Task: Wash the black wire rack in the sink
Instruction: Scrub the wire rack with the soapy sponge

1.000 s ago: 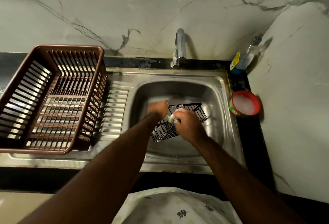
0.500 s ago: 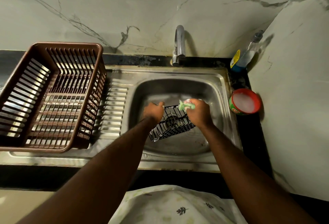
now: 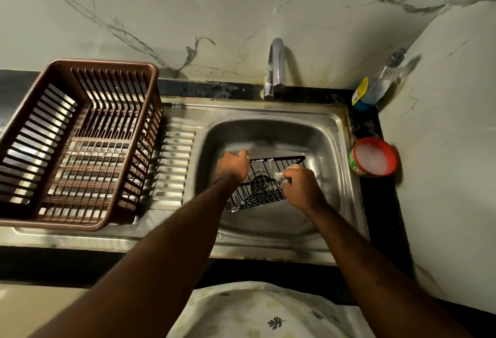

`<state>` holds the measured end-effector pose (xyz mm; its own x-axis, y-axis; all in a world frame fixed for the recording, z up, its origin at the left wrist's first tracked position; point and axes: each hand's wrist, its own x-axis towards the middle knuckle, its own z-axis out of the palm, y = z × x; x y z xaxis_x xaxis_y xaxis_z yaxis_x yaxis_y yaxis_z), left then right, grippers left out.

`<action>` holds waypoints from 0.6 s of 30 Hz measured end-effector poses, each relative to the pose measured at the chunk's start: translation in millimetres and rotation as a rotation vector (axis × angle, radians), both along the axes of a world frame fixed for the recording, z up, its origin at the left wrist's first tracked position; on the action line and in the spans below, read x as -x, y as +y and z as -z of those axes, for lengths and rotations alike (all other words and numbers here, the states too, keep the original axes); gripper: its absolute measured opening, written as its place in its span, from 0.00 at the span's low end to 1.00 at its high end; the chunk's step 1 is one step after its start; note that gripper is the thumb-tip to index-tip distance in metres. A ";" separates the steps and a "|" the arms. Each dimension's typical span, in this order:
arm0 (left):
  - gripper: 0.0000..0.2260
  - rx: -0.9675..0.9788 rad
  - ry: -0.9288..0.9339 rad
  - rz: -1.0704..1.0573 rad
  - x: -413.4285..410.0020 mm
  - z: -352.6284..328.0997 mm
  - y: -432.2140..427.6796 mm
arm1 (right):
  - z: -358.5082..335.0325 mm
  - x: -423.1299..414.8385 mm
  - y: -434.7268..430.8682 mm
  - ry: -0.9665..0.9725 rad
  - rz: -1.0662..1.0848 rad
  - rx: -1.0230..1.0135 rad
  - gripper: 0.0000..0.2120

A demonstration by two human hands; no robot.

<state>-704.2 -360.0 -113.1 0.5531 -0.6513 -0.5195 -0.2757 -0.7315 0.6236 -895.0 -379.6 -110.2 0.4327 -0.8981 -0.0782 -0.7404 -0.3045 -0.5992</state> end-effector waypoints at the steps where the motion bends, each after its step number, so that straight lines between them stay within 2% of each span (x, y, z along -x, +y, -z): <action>1: 0.20 0.000 0.000 -0.004 0.4 0.4 0.1 | -6.5 1.3 -3.2 0.001 -0.002 -0.012 0.07; 3: 0.19 0.007 0.002 -0.031 -0.5 0.0 -0.3 | -15.8 -1.9 -11.1 -0.045 0.075 0.011 0.07; 6: 0.20 -0.007 0.001 -0.023 -1.5 -3.3 -2.4 | -15.0 -18.7 -18.1 -0.107 0.177 0.059 0.13; 10: 0.23 -0.029 -0.023 0.005 1.1 -5.2 -3.1 | -3.6 -43.4 -12.7 -0.065 0.129 0.025 0.14; 12: 0.21 -0.032 -0.031 0.008 1.0 -6.3 -1.4 | -4.3 -45.3 -10.4 -0.024 0.122 0.022 0.12; 15: 0.20 -0.026 -0.041 -0.012 -2.5 -6.5 0.7 | -7.4 -38.6 -8.1 0.054 0.054 -0.002 0.08; 18: 0.21 -0.020 -0.028 -0.009 -3.6 -6.7 2.3 | -9.9 -21.0 -3.4 0.102 -0.051 -0.073 0.08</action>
